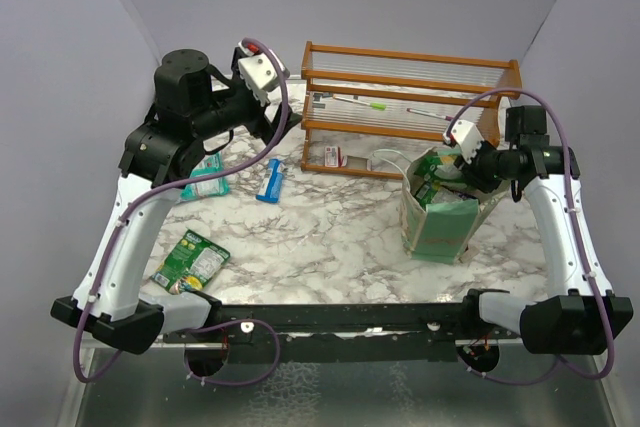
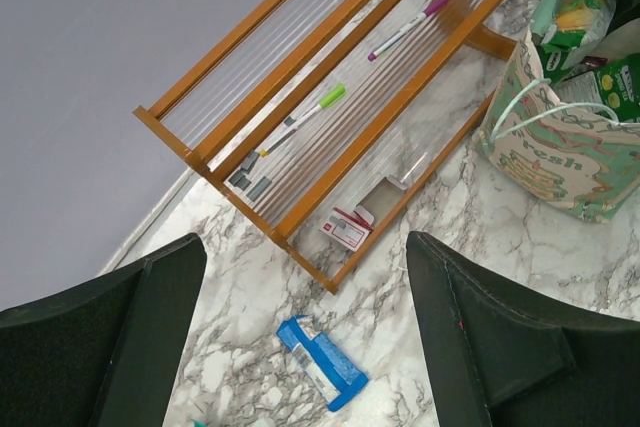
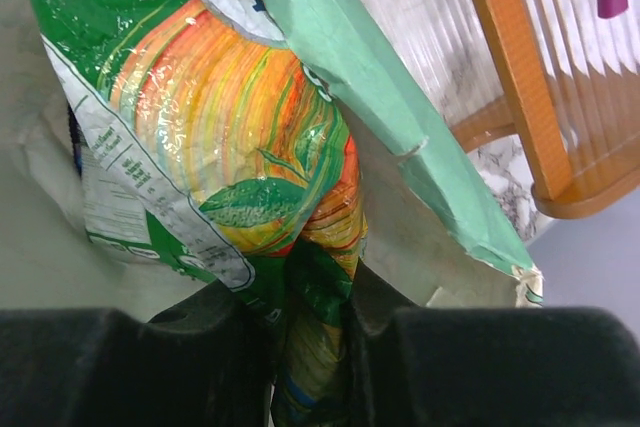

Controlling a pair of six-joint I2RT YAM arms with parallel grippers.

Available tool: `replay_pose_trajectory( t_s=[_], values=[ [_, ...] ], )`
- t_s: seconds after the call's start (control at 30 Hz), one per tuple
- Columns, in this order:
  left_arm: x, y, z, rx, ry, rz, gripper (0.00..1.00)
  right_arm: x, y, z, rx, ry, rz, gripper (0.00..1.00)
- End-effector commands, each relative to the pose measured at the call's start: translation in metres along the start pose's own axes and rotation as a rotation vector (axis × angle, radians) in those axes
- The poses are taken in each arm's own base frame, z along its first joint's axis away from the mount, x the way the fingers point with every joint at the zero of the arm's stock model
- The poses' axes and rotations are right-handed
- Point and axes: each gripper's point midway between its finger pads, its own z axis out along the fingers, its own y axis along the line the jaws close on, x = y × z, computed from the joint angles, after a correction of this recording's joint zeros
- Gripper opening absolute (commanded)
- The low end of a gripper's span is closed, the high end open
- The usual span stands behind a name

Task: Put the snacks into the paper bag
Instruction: Place the snack in the paper bag.

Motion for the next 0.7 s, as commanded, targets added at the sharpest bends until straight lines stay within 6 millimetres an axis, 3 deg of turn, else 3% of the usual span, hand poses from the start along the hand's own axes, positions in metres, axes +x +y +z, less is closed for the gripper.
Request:
replay_pose_trajectory(
  t_s=[0.0,0.43,0.67],
  values=[
    [-0.004,-0.002,-0.009,-0.004,-0.016,0.014,0.84,-0.005,-0.023,-0.009,0.111,0.013,-0.028,0.24],
    [0.005,0.001,-0.010,-0.015,0.000,0.001,0.85,-0.013,-0.019,-0.011,0.075,-0.013,-0.006,0.46],
    [0.022,0.008,-0.008,-0.038,0.031,-0.029,0.85,-0.028,-0.012,-0.020,0.045,-0.067,0.025,0.58]
  ],
)
